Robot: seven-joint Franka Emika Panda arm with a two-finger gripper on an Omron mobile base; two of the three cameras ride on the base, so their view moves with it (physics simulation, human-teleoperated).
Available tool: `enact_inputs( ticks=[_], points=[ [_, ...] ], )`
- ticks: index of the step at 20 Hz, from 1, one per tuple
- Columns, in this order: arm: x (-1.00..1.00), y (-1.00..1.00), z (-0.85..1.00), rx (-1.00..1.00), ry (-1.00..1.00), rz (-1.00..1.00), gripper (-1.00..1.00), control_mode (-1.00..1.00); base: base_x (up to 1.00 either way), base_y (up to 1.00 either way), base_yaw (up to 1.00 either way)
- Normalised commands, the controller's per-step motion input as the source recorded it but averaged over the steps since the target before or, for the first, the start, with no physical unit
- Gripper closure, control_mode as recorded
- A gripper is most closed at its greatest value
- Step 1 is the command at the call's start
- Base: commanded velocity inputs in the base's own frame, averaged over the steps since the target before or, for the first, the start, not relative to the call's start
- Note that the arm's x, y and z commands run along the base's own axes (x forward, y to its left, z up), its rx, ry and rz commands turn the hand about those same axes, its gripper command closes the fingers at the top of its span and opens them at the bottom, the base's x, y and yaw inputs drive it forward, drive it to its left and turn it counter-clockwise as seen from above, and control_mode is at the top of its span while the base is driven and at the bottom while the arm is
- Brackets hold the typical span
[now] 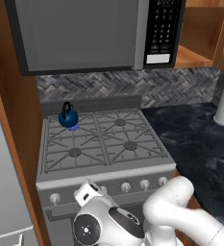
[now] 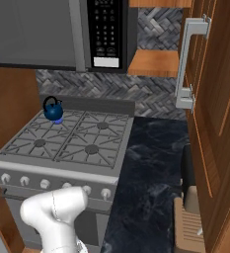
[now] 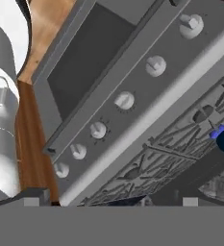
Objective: The kettle is done boiling. Turn off the stove, then wait for 300 timesteps before moving the kettle to the dining table.
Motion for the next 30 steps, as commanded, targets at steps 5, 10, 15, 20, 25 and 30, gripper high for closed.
enact_inputs(
  ticks=[5,10,15,20,25,30],
  points=[
    [0.23,0.17,-0.47,-0.26,0.00,0.17,-1.00,-1.00,0.00,0.00,0.00],
    [0.37,0.11,-0.42,-0.24,0.00,0.19,-1.00,-1.00,0.00,0.00,0.00],
    [0.46,0.24,-0.37,-0.23,-0.05,0.15,-1.00,-1.00,0.00,0.00,0.00],
    [0.41,0.29,-0.38,-0.20,-0.10,0.14,-1.00,-1.00,0.00,0.00,0.00],
    [0.09,0.30,-0.37,-0.17,-0.12,0.08,-1.00,-1.00,0.00,0.00,0.00],
    [0.05,0.20,-0.40,-0.13,0.00,0.08,-1.00,-1.00,0.00,0.00,0.00]
  ],
)
